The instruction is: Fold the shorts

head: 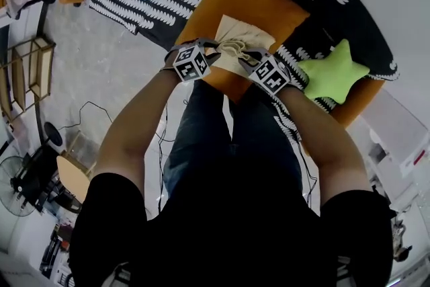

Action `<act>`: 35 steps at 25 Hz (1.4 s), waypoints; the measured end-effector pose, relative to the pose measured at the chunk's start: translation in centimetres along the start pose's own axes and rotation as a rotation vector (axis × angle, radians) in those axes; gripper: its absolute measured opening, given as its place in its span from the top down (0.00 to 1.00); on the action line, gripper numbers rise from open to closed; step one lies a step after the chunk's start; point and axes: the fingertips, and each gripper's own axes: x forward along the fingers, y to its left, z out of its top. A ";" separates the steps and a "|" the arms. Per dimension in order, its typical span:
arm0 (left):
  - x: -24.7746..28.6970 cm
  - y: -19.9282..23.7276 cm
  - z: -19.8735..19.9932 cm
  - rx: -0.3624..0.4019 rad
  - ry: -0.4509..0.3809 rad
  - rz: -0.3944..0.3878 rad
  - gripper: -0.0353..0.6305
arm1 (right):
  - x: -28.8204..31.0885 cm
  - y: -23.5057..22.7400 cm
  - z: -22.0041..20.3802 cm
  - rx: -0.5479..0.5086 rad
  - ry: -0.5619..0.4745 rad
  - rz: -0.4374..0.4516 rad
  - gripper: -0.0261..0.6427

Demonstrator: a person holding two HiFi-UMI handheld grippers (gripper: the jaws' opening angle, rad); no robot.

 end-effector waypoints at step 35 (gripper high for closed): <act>-0.5 -3.5 -4.5 -0.300 0.118 -0.014 0.54 | 0.9 5.6 -5.0 -0.169 0.208 0.044 0.67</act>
